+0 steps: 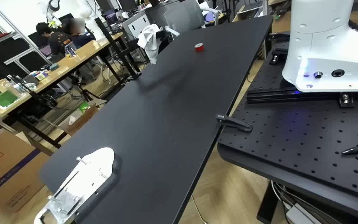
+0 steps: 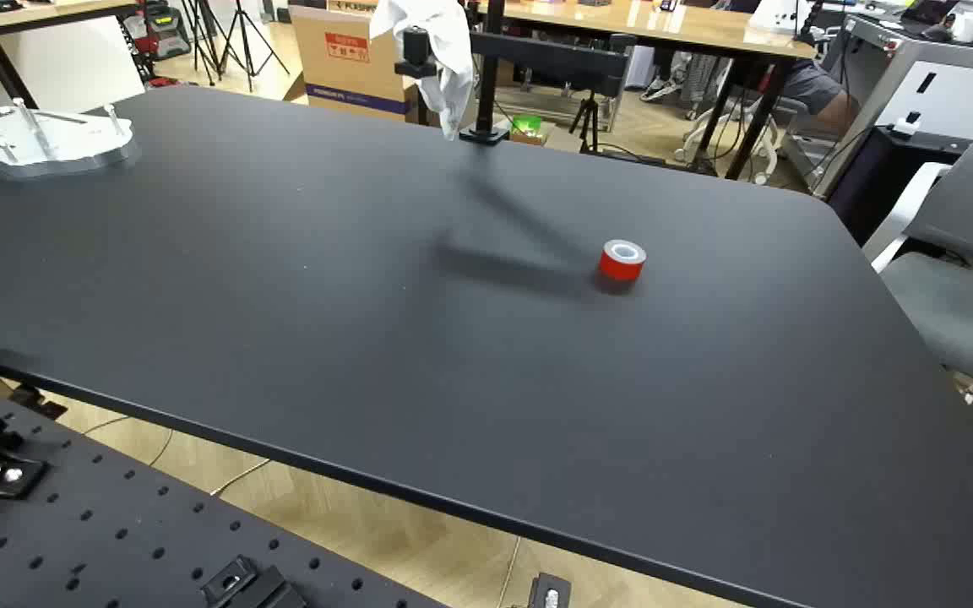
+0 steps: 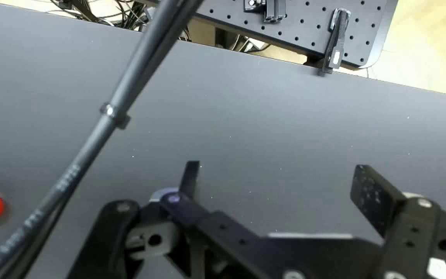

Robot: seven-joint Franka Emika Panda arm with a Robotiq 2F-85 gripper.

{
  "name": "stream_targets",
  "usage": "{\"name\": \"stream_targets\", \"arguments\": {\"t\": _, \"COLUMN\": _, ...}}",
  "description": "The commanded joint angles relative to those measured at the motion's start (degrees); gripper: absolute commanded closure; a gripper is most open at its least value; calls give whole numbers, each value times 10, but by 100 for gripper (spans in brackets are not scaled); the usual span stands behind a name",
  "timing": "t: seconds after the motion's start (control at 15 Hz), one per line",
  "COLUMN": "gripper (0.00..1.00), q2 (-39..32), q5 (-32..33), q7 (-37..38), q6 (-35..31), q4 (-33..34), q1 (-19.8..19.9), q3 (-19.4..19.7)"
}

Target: Unhang the white cloth from the black stand

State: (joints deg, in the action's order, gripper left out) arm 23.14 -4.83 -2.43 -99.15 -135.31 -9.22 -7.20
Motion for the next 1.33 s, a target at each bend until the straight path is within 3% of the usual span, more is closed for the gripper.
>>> {"name": "stream_targets", "arguments": {"t": 0.0, "gripper": 0, "q2": -1, "q5": 0, "q7": 0, "q6": 0, "q4": 1, "q1": 1, "q3": -1}}
{"name": "stream_targets", "arguments": {"t": 0.67, "gripper": 0, "q2": -1, "q5": 0, "q7": 0, "q6": 0, "q4": 1, "q1": 1, "q3": -1}}
{"name": "stream_targets", "arguments": {"t": 1.07, "gripper": 0, "q2": -2, "q5": 180, "q7": 20, "q6": -71, "q4": 20, "q1": 43, "q3": -8}}
{"name": "stream_targets", "arguments": {"t": 1.27, "gripper": 0, "q2": -17, "q5": 276, "q7": 27, "q6": -148, "q4": 31, "q1": 68, "q3": -2}}
